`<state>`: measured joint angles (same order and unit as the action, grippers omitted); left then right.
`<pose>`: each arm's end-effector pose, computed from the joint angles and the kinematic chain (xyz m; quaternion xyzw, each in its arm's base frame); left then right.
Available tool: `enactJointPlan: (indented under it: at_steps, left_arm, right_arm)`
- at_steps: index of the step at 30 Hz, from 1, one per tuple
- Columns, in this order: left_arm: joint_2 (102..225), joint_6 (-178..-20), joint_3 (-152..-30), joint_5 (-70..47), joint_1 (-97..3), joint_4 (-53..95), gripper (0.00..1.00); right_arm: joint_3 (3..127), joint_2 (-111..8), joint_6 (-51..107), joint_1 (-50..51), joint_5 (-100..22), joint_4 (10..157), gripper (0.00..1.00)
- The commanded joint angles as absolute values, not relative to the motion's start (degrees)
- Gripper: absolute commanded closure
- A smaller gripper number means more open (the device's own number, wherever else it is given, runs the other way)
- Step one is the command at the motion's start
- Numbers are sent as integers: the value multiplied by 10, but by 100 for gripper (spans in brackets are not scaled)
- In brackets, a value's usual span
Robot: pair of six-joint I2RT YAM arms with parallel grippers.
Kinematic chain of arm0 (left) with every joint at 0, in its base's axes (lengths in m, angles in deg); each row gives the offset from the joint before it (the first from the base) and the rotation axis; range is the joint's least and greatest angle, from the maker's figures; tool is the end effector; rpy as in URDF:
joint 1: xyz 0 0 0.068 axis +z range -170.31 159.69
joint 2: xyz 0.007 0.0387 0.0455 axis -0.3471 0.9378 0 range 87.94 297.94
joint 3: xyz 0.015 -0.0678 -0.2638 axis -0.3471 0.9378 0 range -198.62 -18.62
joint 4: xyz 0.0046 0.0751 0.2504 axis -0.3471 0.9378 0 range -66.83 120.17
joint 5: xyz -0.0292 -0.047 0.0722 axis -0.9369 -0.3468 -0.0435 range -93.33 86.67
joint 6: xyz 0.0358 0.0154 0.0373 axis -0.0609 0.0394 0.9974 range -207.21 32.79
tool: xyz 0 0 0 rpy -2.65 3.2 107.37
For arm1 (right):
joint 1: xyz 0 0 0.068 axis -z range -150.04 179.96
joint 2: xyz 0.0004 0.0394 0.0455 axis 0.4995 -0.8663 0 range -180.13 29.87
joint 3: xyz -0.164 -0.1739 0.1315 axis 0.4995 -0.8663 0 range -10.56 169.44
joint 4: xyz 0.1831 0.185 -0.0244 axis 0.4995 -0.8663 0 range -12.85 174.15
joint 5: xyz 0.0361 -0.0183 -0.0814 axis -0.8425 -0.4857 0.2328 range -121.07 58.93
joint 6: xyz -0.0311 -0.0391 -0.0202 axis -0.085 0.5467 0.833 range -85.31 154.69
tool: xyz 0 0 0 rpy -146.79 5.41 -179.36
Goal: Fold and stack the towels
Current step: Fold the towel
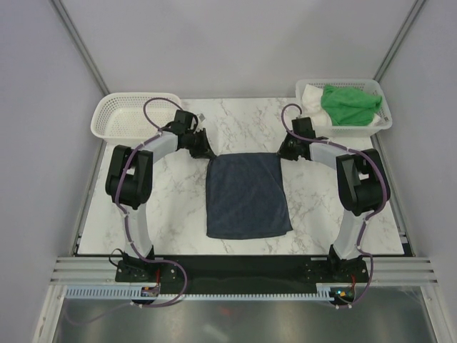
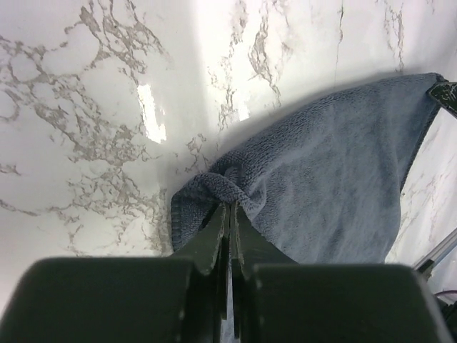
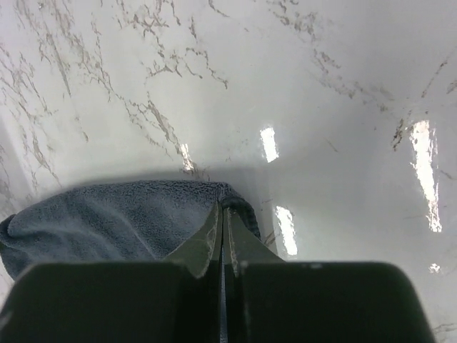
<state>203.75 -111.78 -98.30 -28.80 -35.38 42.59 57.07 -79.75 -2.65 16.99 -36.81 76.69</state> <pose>0.4095 -0.1262 0.1676 -0.0121 0.9338 -0.2961 0.2004 0.3909 0.0939 0.1597 0.1808 0.9194 0.1896 0.2932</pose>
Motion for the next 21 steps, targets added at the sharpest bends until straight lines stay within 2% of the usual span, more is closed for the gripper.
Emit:
enactJointPlan:
  at_steps: [1,7,15,16,17,20,21]
  left_arm:
    - [2037,-1109,-1011,-270,-351,421,98]
    - [2028,-1081,-1019,-196,-349,443,98]
    - [2067,-1067,-1070,-209,-346,480,97]
    - [2069,-1066,-1077,-220,-346,483,94]
    - [2072,-1066,-1079,-224,-346,485,83]
    - [2069,-1062,-1084,-221,-346,497,63]
    - [2066,-1059,-1085,-218,-346,498,62]
  right_arm:
    - [589,-803,-20,181,-365,783,100]
    - [587,-803,-8,188,-367,783,100]
    - [598,-810,4,196,-370,780,100]
    - [600,-812,5,195,-374,781,100]
    - [604,-815,8,195,-382,780,100]
    - [613,-823,9,195,-399,781,100]
    - [616,-824,12,195,-400,781,100]
